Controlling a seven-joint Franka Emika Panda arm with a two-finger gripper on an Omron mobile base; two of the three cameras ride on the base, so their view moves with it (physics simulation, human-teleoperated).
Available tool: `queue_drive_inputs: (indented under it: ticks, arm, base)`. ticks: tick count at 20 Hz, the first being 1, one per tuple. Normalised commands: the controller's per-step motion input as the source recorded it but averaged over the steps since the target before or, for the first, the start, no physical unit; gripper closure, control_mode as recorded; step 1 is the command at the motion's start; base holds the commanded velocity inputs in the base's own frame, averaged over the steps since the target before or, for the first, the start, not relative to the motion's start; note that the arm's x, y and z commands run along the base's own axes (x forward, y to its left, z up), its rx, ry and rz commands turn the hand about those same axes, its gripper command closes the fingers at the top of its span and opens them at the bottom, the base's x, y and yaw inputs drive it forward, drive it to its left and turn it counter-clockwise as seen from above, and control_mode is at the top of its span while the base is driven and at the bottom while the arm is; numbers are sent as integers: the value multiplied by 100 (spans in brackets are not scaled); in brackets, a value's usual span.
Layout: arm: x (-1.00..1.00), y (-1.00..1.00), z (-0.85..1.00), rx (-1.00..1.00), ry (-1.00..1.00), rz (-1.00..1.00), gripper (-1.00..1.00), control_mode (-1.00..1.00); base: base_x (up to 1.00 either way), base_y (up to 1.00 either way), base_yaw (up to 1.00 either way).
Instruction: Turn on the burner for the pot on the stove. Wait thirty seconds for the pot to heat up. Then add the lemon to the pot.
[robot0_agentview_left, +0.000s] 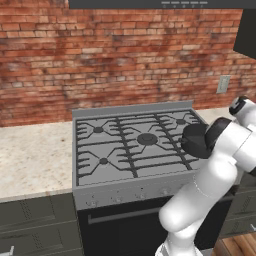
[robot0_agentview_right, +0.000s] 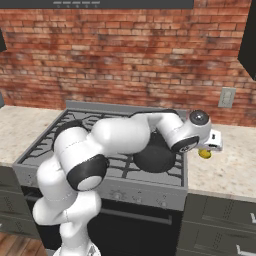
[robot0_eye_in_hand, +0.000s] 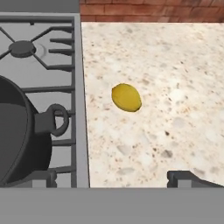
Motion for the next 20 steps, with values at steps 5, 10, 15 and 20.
queue_drive_inputs:
  ticks: [5,10,15,20]
  arm:
    - [34,0,-10,0,0,0,-100,-100]
    - [47,0,-9,0,0,0,-100,-100]
    - [20,-4,-7,0,0,-5,-100,-100]
    - [1,-8,0,3,0,-23,-100,-100]
  base:
    - [0,0,0]
    - [0,0,0]
    - [0,0,0]
    - [0,0,0]
